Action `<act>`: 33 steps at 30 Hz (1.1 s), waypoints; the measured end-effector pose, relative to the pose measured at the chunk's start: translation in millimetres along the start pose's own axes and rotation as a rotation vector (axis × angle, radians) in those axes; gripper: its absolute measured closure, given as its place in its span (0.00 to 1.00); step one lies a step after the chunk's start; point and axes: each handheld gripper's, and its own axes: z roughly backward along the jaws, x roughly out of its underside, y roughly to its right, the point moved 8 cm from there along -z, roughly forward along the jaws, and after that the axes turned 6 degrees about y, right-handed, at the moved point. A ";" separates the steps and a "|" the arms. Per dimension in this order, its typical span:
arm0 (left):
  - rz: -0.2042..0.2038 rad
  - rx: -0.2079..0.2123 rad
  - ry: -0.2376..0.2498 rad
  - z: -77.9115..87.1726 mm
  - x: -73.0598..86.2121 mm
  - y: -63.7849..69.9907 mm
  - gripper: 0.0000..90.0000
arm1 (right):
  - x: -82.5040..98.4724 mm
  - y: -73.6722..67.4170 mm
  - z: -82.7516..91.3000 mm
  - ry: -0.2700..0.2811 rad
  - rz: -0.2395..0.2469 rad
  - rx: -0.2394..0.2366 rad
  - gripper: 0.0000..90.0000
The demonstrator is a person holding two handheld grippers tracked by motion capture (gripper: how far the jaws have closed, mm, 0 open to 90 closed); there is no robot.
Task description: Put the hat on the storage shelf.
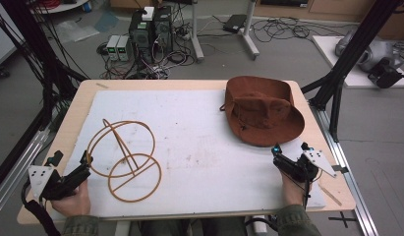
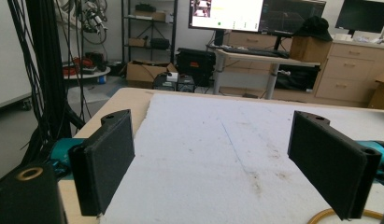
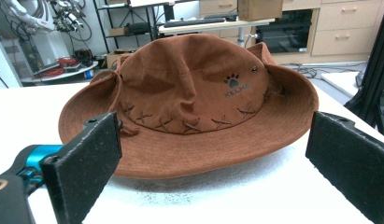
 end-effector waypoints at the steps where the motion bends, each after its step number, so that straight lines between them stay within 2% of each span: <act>1: -0.001 0.001 0.000 0.0 0.0 0.0 0.17 | -0.2 -0.1 0.2 -0.001 0.002 0.001 0.03; 7: -0.005 0.007 -0.001 -0.6 -0.1 1.8 0.17 | -3.6 -1.1 1.1 0.007 0.013 0.013 0.03; 10: -0.009 0.010 0.001 -0.3 -0.7 3.0 0.17 | -11.9 -3.5 -2.6 -0.004 0.045 0.002 0.03; 12: -0.005 0.009 0.002 -0.3 -0.6 2.8 0.17 | -19.0 -4.7 -4.2 -0.008 0.048 -0.004 0.03; 15: -0.003 0.007 -0.001 -0.2 -0.2 1.8 0.17 | -28.0 -5.7 -5.0 0.001 0.057 -0.006 0.03; 16: 0.000 0.005 0.001 0.2 -0.7 0.5 0.17 | -36.3 -7.9 -7.2 0.012 0.075 -0.023 0.03; 20: 0.002 -0.001 0.002 1.7 -1.1 -2.0 0.17 | -42.3 -11.8 -13.3 0.009 0.086 -0.030 0.03; 23: 0.005 -0.002 0.002 1.9 -1.0 -2.4 0.17 | -39.7 -15.1 -25.2 -0.041 0.090 -0.031 0.03; 29: 0.003 0.006 0.003 0.9 -1.0 -0.2 0.17 | -42.9 -18.0 -60.5 -0.163 0.091 -0.026 0.03; 30: 0.003 0.006 0.003 0.9 -1.0 -0.2 0.17 | -42.9 -18.0 -60.5 -0.163 0.091 -0.026 0.03; 31: 0.002 0.007 0.001 0.4 -0.5 -0.5 0.17 | -43.7 -18.2 -74.4 -0.227 0.082 -0.018 0.03; 33: 0.005 0.002 -0.006 -0.4 1.0 -2.6 0.17 | -45.2 -17.8 -88.4 -0.263 0.079 -0.016 0.03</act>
